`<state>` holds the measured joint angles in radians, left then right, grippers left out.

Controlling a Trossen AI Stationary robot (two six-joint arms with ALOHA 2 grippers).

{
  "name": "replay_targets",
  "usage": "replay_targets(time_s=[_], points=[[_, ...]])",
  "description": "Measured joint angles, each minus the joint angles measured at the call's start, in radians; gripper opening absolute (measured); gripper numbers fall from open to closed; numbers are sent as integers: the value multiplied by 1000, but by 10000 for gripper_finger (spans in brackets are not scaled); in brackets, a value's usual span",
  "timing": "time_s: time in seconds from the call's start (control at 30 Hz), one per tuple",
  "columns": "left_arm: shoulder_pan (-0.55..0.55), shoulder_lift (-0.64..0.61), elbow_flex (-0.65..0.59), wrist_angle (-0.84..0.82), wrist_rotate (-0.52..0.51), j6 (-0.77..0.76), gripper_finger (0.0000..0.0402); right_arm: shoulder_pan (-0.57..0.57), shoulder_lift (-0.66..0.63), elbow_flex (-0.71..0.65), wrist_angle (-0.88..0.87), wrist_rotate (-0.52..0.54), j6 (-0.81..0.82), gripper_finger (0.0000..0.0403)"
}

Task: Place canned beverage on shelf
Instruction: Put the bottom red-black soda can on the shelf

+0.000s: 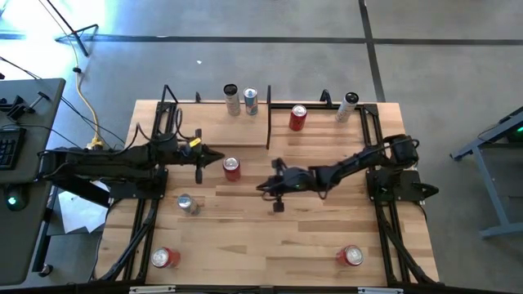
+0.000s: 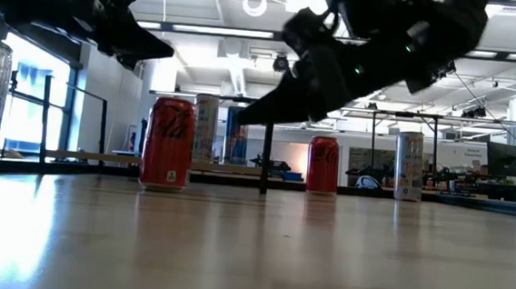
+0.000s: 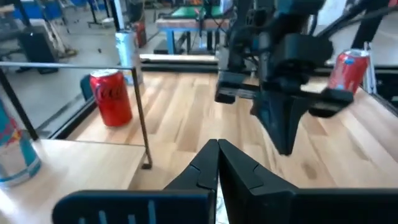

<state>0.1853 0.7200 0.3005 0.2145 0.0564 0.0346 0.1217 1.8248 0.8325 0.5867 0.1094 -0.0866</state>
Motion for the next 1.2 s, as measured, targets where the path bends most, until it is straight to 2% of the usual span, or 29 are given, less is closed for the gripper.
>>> replay_targets(time_s=[0.17, 0.4, 0.53, 0.63, 0.8, 1.2], points=[[-76, 41, 37, -100, -112, 1, 57, 4, 0, -97, 169, -7, 61, 2], [-145, 149, 88, -164, -313, -78, 201, 27, 0, -94, 170, -25, 43, 0], [-162, 215, 123, -171, -323, -128, 273, 44, 0, -88, 162, -41, 36, 0], [-174, 257, 144, -169, -325, -135, 307, 50, 0, -87, 158, -42, 36, 0], [-174, 310, 162, -174, -337, -137, 327, 49, 0, -87, 154, -42, 35, 0], [-174, 373, 166, -149, -374, -142, 326, 49, 0, -86, 151, -42, 34, 0]])
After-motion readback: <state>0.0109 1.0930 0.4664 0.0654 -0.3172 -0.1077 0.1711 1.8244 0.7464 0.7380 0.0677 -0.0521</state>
